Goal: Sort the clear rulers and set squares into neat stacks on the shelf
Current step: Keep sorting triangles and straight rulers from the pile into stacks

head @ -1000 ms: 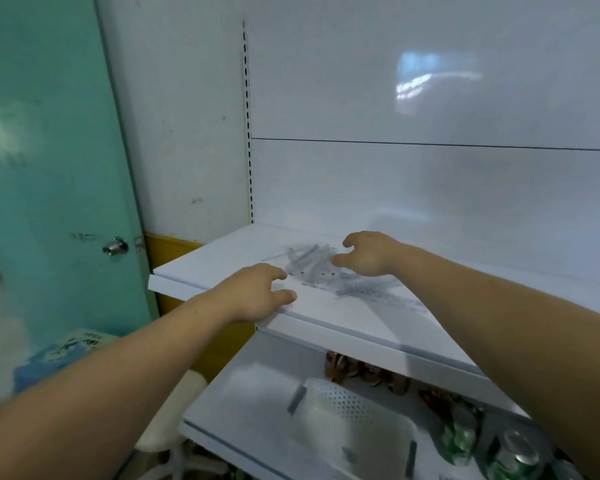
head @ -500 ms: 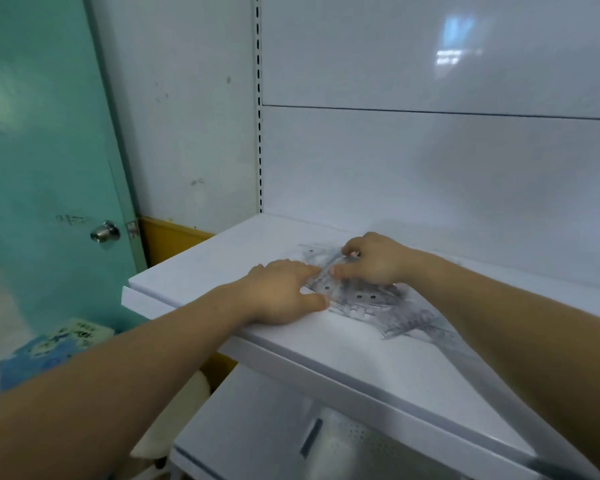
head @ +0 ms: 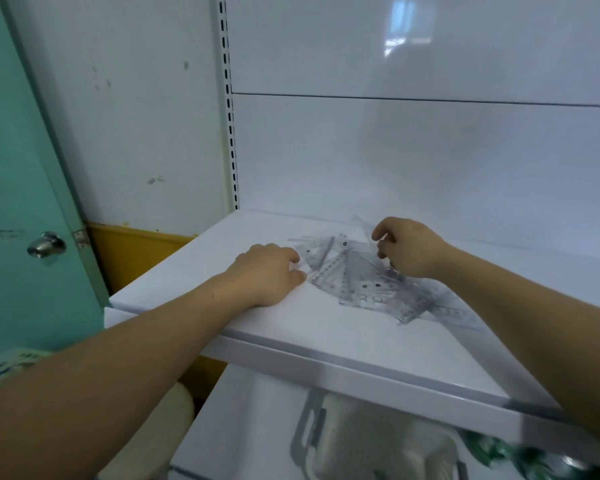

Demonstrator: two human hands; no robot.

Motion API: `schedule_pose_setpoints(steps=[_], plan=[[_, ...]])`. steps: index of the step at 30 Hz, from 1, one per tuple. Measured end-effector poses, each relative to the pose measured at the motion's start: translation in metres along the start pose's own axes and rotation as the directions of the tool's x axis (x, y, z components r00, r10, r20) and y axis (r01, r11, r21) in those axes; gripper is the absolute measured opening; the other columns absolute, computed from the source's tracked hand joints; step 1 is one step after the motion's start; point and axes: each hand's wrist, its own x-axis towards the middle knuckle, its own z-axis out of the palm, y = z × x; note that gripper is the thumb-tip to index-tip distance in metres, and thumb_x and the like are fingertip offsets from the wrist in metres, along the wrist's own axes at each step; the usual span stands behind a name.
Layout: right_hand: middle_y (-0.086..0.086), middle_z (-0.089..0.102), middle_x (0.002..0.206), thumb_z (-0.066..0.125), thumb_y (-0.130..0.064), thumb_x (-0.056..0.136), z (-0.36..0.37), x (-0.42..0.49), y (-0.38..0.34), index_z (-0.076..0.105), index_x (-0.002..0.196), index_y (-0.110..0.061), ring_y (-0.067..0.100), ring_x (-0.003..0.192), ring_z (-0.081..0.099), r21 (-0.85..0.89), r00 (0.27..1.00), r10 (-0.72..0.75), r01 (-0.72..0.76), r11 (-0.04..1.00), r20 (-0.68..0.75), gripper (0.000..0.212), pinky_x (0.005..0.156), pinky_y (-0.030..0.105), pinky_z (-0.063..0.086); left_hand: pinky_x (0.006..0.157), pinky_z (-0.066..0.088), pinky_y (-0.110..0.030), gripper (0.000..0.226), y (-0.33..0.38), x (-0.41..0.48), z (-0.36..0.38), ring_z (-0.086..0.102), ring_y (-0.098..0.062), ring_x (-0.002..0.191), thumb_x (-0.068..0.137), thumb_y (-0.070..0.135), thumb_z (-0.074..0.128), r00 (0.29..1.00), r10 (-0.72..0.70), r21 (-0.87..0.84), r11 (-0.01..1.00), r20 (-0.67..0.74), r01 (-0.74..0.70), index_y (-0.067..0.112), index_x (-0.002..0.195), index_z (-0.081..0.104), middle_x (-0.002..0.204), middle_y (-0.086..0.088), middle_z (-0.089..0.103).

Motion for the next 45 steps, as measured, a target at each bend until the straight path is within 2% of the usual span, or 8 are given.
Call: schedule_pose_setpoints(steps=[8, 14, 20, 23, 27, 31, 36, 45], plan=[[-0.001, 0.055, 0.100, 0.049, -0.041, 0.093, 0.008, -0.025, -0.010, 0.042, 0.137, -0.019, 0.018, 0.096, 0.049, -0.068, 1.000, 0.026, -0.027, 0.997, -0.007, 0.049, 0.080, 0.027, 0.035, 0.088, 0.039, -0.030, 0.032, -0.003, -0.009, 0.000, 0.052, -0.027, 0.109, 0.097, 0.011, 0.036, 0.988, 0.088, 0.003, 0.996, -0.124, -0.088, 0.014, 0.124, 0.053, 0.123, -0.009, 0.057], [-0.003, 0.053, 0.084, 0.058, -0.030, 0.090, 0.015, -0.042, -0.013, 0.044, 0.138, -0.017, 0.016, 0.085, 0.051, 0.049, 0.990, -0.025, 0.032, 0.998, -0.136, 0.051, 0.076, 0.026, 0.036, 0.082, 0.039, -0.027, 0.021, -0.011, -0.011, 0.004, 0.052, -0.024, 0.102, 0.096, 0.012, 0.040, 0.986, 0.054, -0.148, 0.986, -0.157, -0.077, 0.015, 0.110, 0.054, 0.115, -0.007, 0.058], [-0.003, 0.051, 0.086, 0.055, -0.040, 0.091, 0.014, -0.052, -0.008, 0.036, 0.143, -0.033, 0.015, 0.083, 0.048, -0.039, 0.969, -0.095, 0.088, 0.995, -0.226, 0.055, 0.075, 0.027, 0.034, 0.084, 0.035, -0.022, 0.045, -0.010, -0.012, 0.005, 0.051, -0.023, 0.107, 0.097, 0.012, 0.043, 0.982, 0.015, -0.291, 0.954, -0.189, -0.071, 0.014, 0.141, 0.035, 0.126, -0.008, 0.046], [-0.006, 0.043, 0.086, 0.050, -0.038, 0.095, 0.015, -0.054, -0.007, 0.028, 0.146, -0.034, 0.014, 0.083, 0.044, -0.100, 0.956, -0.128, 0.104, 0.989, -0.263, 0.056, 0.078, 0.025, 0.032, 0.081, 0.034, -0.017, 0.035, -0.012, -0.013, 0.006, 0.053, -0.018, 0.105, 0.099, 0.011, 0.039, 0.975, 0.038, -0.355, 0.928, -0.217, -0.116, 0.015, 0.133, 0.047, 0.119, -0.002, 0.050], [-0.002, 0.050, 0.087, 0.049, -0.022, 0.097, 0.017, -0.058, -0.010, 0.032, 0.143, -0.021, 0.015, 0.077, 0.048, -0.017, 0.937, -0.144, 0.146, 0.989, -0.318, 0.049, 0.075, 0.026, 0.035, 0.057, 0.041, -0.021, 0.028, -0.014, -0.014, 0.003, 0.060, -0.011, 0.067, 0.097, 0.007, 0.038, 0.973, -0.051, -0.745, 0.653, -0.224, -0.138, 0.027, 0.095, 0.058, 0.090, 0.001, 0.063], [-0.006, 0.049, 0.075, 0.052, -0.024, 0.095, 0.019, -0.057, -0.008, 0.047, 0.125, -0.016, 0.004, 0.070, 0.047, 0.021, 0.906, -0.161, 0.184, 0.983, -0.392, 0.032, 0.070, 0.025, 0.034, 0.058, 0.038, -0.023, 0.027, -0.019, -0.015, 0.000, 0.048, -0.013, 0.060, 0.098, 0.011, 0.041, 0.972, -0.120, -0.886, 0.446, -0.202, -0.129, 0.028, 0.106, 0.061, 0.078, 0.002, 0.058], [-0.014, 0.046, 0.077, 0.053, -0.028, 0.094, 0.017, -0.058, -0.005, 0.048, 0.133, -0.021, 0.008, 0.075, 0.045, -0.028, 0.887, -0.170, 0.175, 0.984, -0.429, 0.040, 0.078, 0.023, 0.033, 0.061, 0.037, 0.000, 0.047, -0.013, -0.021, 0.000, 0.048, -0.002, 0.069, 0.091, 0.022, 0.061, 0.966, -0.053, -0.782, 0.599, -0.252, -0.171, 0.026, 0.135, 0.045, 0.080, 0.008, 0.047], [-0.008, 0.044, 0.075, 0.051, -0.030, 0.094, 0.001, -0.093, 0.000, 0.041, 0.138, -0.024, 0.008, 0.068, 0.045, -0.067, 0.886, 0.004, -0.039, 0.997, -0.464, 0.045, 0.072, 0.025, 0.035, 0.071, 0.042, -0.026, 0.053, -0.008, -0.030, -0.002, 0.053, -0.014, 0.076, 0.094, 0.033, 0.053, 0.944, 0.122, -0.530, 0.802, -0.306, -0.276, 0.025, 0.141, 0.030, 0.079, 0.003, 0.050]])
